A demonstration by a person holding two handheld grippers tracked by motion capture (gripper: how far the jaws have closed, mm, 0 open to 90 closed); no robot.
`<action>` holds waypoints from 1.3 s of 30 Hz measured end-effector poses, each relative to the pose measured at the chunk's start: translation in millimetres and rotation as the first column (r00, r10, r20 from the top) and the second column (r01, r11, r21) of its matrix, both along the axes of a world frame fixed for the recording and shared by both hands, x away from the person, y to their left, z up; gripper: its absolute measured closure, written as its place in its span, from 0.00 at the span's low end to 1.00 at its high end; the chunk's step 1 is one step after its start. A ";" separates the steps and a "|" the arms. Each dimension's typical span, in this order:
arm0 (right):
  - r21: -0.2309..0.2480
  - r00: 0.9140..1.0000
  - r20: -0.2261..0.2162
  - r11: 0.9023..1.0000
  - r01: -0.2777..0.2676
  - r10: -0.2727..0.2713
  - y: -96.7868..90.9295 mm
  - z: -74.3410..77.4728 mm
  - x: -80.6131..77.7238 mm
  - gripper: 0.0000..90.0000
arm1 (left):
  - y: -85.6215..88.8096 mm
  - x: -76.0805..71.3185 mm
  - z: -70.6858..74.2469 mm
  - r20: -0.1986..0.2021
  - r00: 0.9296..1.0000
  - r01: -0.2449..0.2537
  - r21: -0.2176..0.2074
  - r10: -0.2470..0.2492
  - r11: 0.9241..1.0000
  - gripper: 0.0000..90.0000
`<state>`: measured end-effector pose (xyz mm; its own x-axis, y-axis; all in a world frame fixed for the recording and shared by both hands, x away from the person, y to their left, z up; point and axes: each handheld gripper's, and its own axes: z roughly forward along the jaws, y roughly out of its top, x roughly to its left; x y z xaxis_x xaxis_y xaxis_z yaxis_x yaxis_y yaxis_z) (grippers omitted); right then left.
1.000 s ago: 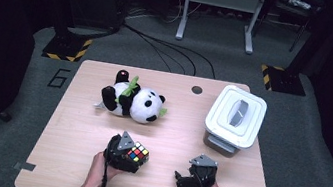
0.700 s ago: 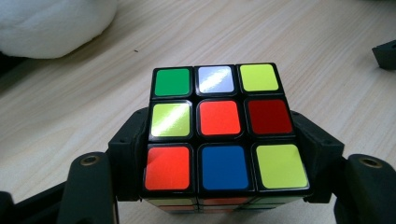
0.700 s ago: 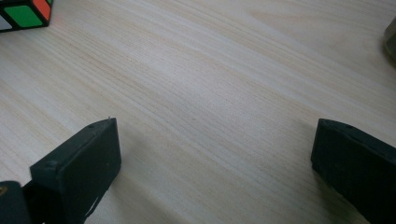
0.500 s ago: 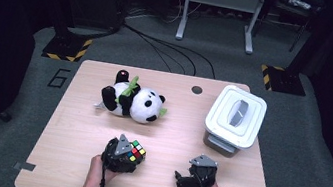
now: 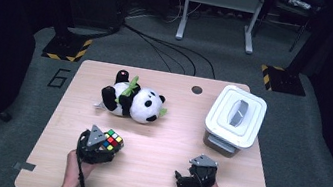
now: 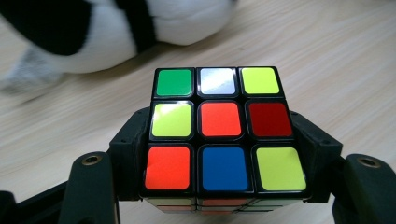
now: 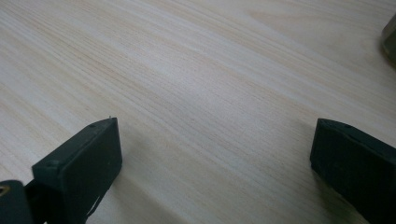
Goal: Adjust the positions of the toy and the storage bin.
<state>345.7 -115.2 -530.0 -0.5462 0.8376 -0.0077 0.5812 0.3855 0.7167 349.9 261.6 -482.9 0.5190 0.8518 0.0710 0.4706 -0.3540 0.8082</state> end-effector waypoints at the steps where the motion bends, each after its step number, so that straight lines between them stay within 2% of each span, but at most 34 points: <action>1: -0.004 1.000 0.001 1.000 -0.004 0.004 -0.4 0.0 0.1 0.02 | 6.4 0.0 1.4 0.001 1.000 -0.013 -0.002 0.013 1.000 0.38; 6: -0.004 1.000 0.001 1.000 -0.006 0.006 -0.4 0.0 0.3 0.02 | 34.4 1.8 5.4 0.009 0.996 -0.090 -0.011 0.090 0.996 0.38; 11: -0.006 1.000 0.002 1.000 -0.006 0.006 -0.4 0.0 0.3 0.01 | 61.4 6.8 10.3 0.016 0.988 -0.153 -0.012 0.153 0.988 0.38; 18: -0.006 1.000 0.002 1.000 -0.005 0.005 -0.4 0.0 0.3 0.02 | 96.1 17.1 14.0 0.032 0.970 -0.240 -0.010 0.241 0.971 0.38; 20: -0.006 1.000 0.002 1.000 -0.004 0.004 -0.3 0.0 0.2 0.02 | 104.4 21.4 12.4 0.020 0.965 -0.261 -0.014 0.261 0.965 0.38; 21: -0.006 1.000 0.002 1.000 -0.005 0.005 -0.4 0.0 0.2 0.02 | 109.2 23.9 11.5 0.014 0.963 -0.269 -0.001 0.269 0.963 0.38; 22: -0.006 1.000 0.002 1.000 -0.003 0.003 -0.3 0.0 0.2 0.02 | 112.4 26.5 9.1 0.027 0.959 -0.283 -0.001 0.283 0.959 0.38; 24: -0.005 1.000 0.002 1.000 -0.005 0.005 -0.3 -0.1 0.2 0.02 | 119.3 29.9 8.0 0.015 0.955 -0.297 0.004 0.297 0.955 0.38; 25: -0.005 1.000 0.002 1.000 -0.004 0.004 -0.3 -0.1 0.2 0.02 | 123.2 31.6 7.7 0.007 0.953 -0.303 0.003 0.303 0.953 0.38; 27: -0.005 1.000 0.001 1.000 -0.004 0.004 -0.3 -0.1 0.1 0.02 | 131.9 37.5 5.1 0.015 0.944 -0.329 -0.021 0.330 0.944 0.38; 29: -0.003 1.000 0.001 1.000 -0.002 0.002 -0.1 -0.1 0.1 0.02 | 137.2 40.5 5.4 -0.007 0.942 -0.336 -0.013 0.336 0.942 0.38; 32: -0.001 1.000 0.001 1.000 0.001 -0.001 0.1 0.0 0.0 0.02 | 146.7 48.8 1.1 -0.011 0.930 -0.368 -0.041 0.368 0.929 0.38; 35: -0.001 1.000 0.001 1.000 0.001 -0.001 0.1 0.0 0.0 0.02 | 149.3 53.7 -2.7 -0.020 0.923 -0.385 -0.027 0.385 0.922 0.38; 36: -0.001 1.000 0.001 1.000 0.001 -0.001 0.1 0.0 0.0 0.02 | 150.9 55.6 -3.8 -0.027 0.923 -0.385 -0.013 0.384 0.923 0.38; 37: -0.001 1.000 0.001 1.000 0.001 -0.001 0.1 0.0 0.0 0.02 | 151.4 57.9 -6.6 -0.021 0.919 -0.393 -0.014 0.393 0.919 0.38; 39: -0.001 1.000 0.001 1.000 0.001 -0.001 0.1 0.0 0.0 0.02 | 153.6 60.7 -10.4 -0.033 0.915 -0.403 -0.015 0.402 0.915 0.38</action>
